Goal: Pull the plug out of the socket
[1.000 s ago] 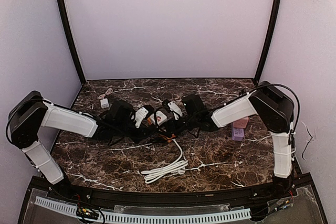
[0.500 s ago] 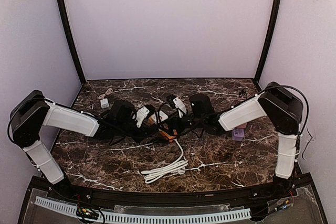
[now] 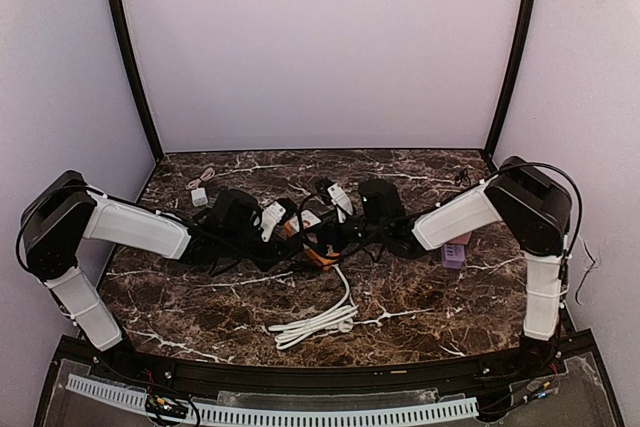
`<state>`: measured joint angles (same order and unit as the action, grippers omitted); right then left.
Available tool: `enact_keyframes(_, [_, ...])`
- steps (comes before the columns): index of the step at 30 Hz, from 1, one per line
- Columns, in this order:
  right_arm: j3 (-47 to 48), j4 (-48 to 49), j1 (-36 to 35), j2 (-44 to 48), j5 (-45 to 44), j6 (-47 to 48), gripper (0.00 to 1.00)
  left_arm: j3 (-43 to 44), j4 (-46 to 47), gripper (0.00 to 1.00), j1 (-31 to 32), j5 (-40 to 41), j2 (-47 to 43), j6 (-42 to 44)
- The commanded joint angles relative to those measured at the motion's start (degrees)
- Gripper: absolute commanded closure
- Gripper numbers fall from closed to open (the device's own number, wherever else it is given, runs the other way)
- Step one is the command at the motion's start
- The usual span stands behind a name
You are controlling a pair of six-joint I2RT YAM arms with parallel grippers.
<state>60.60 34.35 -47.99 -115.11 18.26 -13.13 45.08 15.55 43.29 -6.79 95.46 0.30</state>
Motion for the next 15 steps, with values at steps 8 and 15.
enact_keyframes(8, [-1.62,4.31,-0.79,-2.88,-6.54,0.96,0.19,1.59,-2.14,0.96,0.37,-1.09,1.28,-2.16])
enact_keyframes(15, [-4.39,8.64,-0.76,-2.47,-7.60,0.30,0.35,1.67,-3.35,0.96,0.86,-0.32,1.48,-1.65])
